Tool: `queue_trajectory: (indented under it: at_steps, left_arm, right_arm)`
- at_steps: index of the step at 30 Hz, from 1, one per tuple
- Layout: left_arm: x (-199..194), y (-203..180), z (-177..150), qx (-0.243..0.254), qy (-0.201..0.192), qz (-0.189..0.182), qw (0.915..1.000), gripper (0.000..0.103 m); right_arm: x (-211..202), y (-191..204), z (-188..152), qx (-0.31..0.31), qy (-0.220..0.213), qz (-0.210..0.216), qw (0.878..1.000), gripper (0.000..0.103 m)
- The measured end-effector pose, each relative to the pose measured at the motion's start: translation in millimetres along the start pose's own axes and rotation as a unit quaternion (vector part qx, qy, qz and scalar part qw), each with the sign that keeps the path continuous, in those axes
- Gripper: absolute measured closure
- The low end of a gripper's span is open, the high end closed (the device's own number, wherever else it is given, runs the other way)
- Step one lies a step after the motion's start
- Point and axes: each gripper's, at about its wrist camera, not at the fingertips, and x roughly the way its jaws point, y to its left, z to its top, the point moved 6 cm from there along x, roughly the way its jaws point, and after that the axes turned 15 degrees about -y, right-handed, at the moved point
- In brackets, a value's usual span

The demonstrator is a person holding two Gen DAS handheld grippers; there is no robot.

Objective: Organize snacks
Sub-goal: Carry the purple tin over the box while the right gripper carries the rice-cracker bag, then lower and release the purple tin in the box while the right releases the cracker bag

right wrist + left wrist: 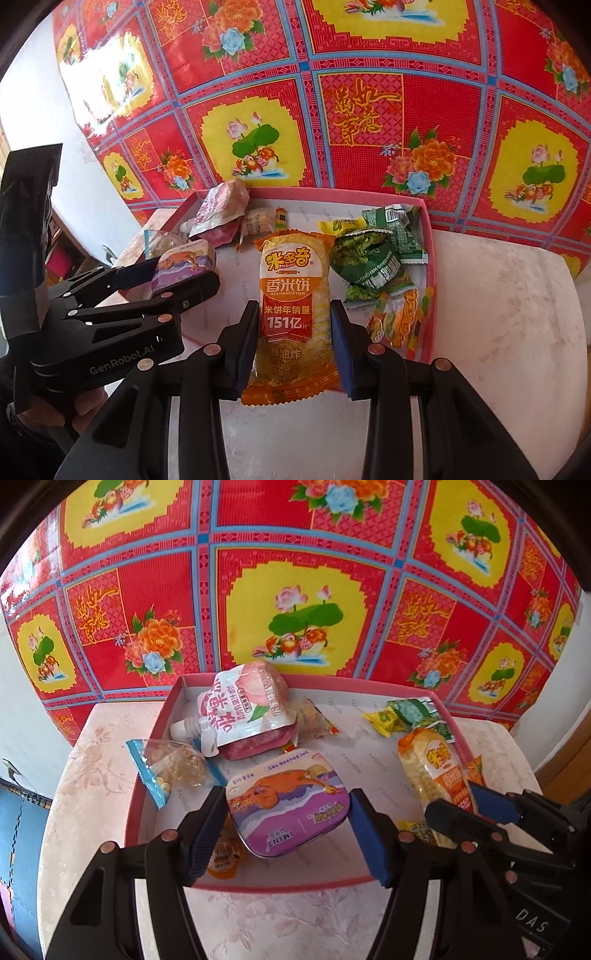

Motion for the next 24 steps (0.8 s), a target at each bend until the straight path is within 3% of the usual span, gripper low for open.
queue_trajectory:
  at_steps: [18, 24]
  left_arm:
    - [13.3, 3.4, -2.5, -0.014, 0.009, -0.024, 0.9996, 0.032]
    - [4.9, 2.5, 1.0, -0.008, -0.005, -0.017, 0.9998, 0.032]
  right_arm:
    - [13.4, -5.1, -2.0, 0.017, 0.005, 0.004, 1.000, 0.065]
    - [8.9, -5.0, -2.0, 0.021, 0.001, 0.004, 1.000, 0.064]
